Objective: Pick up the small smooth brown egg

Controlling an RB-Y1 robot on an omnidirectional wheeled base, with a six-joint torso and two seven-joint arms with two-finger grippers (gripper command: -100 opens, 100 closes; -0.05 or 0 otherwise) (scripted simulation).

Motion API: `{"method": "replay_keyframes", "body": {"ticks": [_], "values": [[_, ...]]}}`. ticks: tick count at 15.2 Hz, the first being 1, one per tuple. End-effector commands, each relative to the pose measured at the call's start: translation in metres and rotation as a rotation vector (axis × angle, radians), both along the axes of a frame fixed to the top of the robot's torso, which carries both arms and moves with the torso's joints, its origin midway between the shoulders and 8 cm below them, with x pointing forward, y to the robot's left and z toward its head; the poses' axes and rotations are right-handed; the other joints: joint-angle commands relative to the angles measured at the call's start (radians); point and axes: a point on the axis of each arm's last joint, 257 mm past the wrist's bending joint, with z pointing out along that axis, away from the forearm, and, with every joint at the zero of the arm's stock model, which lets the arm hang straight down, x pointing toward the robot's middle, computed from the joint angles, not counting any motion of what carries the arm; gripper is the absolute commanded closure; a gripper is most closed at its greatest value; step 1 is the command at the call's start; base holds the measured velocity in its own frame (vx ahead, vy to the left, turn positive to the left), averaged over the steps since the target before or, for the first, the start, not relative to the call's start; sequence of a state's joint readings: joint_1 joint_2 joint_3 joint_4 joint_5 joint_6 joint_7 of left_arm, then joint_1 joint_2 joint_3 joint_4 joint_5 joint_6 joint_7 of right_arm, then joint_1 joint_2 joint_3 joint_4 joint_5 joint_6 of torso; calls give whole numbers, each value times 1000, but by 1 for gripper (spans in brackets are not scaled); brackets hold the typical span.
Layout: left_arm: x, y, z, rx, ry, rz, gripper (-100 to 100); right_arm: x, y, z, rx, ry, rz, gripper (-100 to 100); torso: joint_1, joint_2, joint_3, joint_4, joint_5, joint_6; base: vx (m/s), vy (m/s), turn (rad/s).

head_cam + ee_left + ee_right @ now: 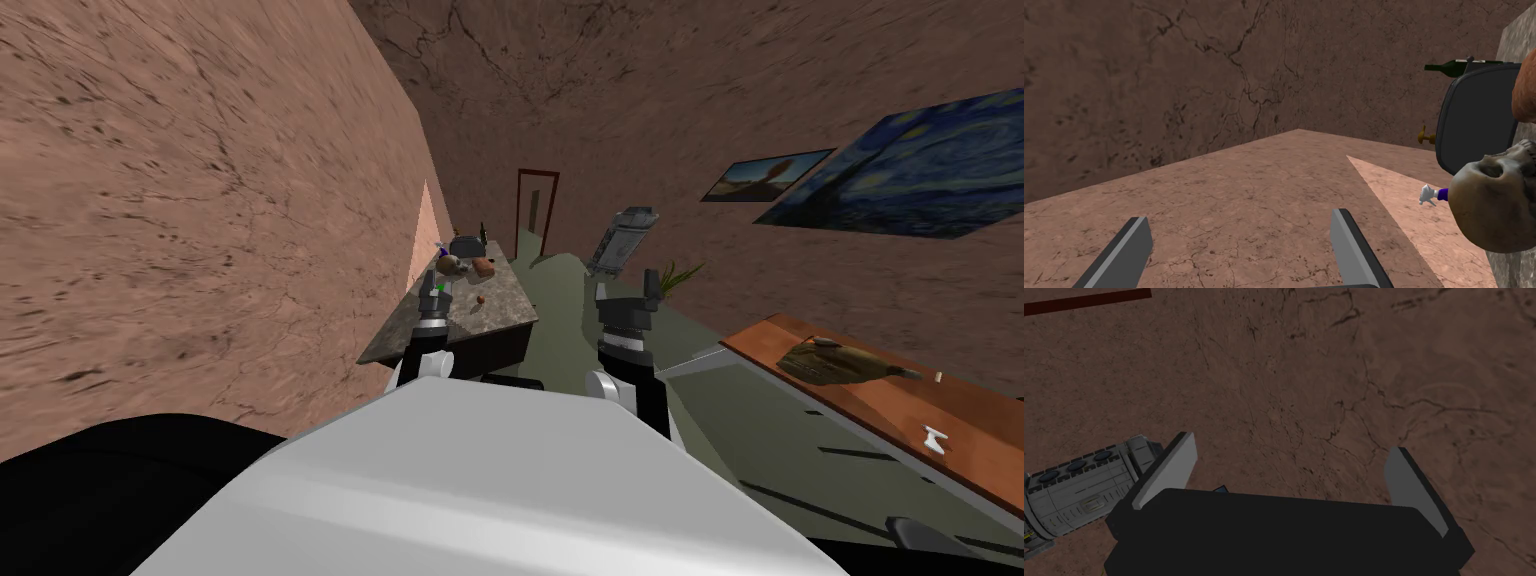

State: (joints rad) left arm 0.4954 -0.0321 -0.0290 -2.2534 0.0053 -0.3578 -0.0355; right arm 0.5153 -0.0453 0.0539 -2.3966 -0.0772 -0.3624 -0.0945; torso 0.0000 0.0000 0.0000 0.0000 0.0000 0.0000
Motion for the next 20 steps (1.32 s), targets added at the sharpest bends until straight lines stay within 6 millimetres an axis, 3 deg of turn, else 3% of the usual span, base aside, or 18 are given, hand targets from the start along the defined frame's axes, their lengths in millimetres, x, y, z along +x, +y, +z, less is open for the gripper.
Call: {"method": "replay_keyframes", "body": {"ticks": [1,9,18,20], "values": [[3,0,-3,32,20,-5,-100,0,0,0,0,0,0,0,0,0,0,0,0,0,-3,3,-67],[20,19,-29,163,148,22,-100,0,0,0,0,0,0,0,3,1,1,0,1,1,-15,22,-171],[37,58,-66,260,323,102,-100,0,0,0,0,0,0,0,2,1,1,0,0,1,-17,23,-187],[40,75,-81,287,389,136,-100,0,0,0,0,0,0,0,2,1,0,0,0,0,-17,15,-212]]}}
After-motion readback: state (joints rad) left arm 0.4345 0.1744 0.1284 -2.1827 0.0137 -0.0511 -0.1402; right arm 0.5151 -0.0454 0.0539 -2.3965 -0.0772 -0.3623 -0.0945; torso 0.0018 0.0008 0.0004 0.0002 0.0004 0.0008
